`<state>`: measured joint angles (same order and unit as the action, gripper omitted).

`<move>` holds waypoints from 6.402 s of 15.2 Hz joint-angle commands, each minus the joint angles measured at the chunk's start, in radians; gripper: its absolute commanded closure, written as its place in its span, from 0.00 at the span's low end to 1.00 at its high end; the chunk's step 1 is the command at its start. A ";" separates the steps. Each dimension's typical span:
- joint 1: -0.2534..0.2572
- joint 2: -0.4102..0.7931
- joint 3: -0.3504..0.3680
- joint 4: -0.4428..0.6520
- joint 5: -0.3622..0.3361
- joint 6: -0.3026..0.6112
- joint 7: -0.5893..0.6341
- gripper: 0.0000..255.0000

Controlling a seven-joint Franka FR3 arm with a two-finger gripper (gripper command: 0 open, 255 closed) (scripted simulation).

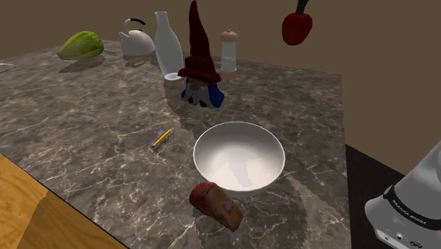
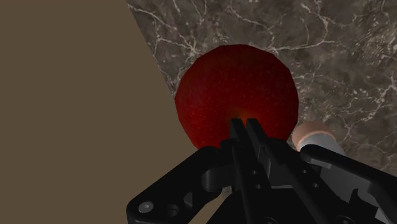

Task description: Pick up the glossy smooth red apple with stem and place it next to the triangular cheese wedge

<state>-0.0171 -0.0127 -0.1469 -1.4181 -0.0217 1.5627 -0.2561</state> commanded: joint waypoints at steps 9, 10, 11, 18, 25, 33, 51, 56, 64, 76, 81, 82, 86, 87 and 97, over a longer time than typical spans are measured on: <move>-0.009 0.099 -0.007 0.274 0.017 -0.176 -0.014 1.00; -0.009 0.101 -0.007 0.278 0.018 -0.178 -0.014 1.00; 0.005 0.063 0.003 0.229 0.007 -0.167 0.007 1.00; 0.081 -0.148 0.089 -0.019 -0.034 -0.134 0.161 1.00; 0.137 -0.294 0.191 -0.165 -0.035 -0.143 0.316 1.00; 0.193 -0.397 0.321 -0.246 -0.003 -0.175 0.499 1.00; 0.285 -0.375 0.687 -0.142 0.080 -0.262 0.966 1.00; 0.298 -0.287 0.831 -0.040 0.062 -0.287 1.126 1.00; 0.382 0.039 1.174 0.232 -0.172 -0.374 1.486 1.00; 0.406 0.050 1.208 0.103 -0.174 -0.251 1.568 1.00; 0.372 -0.031 1.176 -0.022 -0.100 -0.160 1.529 1.00; 0.368 -0.045 1.169 -0.045 -0.088 -0.143 1.522 1.00; 0.362 -0.090 1.147 -0.130 -0.050 -0.080 1.502 1.00; 0.362 -0.099 1.142 -0.150 -0.042 -0.065 1.498 1.00; 0.368 -0.162 1.113 -0.327 0.007 0.078 1.477 1.00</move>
<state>0.3502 -0.1728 0.9669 -1.7278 -0.0161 1.6237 1.2204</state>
